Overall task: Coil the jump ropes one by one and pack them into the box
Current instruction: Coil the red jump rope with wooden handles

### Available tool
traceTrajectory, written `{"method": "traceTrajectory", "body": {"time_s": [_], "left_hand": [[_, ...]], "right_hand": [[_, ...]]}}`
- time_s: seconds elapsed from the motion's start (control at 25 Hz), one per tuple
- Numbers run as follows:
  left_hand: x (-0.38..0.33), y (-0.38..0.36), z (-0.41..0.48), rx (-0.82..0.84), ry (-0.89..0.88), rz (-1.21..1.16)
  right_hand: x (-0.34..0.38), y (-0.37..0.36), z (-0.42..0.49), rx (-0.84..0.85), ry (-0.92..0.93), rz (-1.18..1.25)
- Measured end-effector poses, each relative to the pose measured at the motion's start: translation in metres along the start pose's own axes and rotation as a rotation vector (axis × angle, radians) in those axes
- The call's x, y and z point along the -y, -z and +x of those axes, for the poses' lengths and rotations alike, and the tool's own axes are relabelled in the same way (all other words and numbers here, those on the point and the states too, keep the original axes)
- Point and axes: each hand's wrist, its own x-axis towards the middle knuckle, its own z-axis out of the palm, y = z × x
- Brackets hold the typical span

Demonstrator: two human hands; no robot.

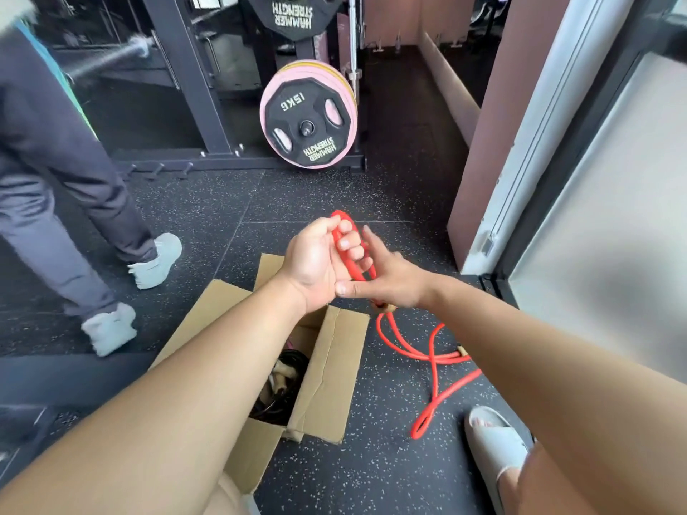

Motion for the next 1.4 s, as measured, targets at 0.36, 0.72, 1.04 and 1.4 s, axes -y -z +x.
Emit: {"method": "traceTrajectory", "body": {"time_s": [0.36,0.72,1.04,1.4], "left_hand": [[-0.012,-0.009,-0.008,-0.011,0.106,0.396],[-0.022,-0.005,-0.021,0.039,-0.057,0.937],[-0.03,0.01,-0.023,0.027,-0.163,0.871],[-0.016,0.035,-0.005,-0.223,-0.165,1.548]], "right_hand": [[0.021,-0.016,-0.018,0.054,0.208,0.194],[-0.014,0.01,-0.025,-0.558,0.095,-0.207],[-0.024,0.008,-0.025,-0.389,-0.016,-0.186],[-0.002,0.005,-0.028,-0.424,-0.056,0.334]]}}
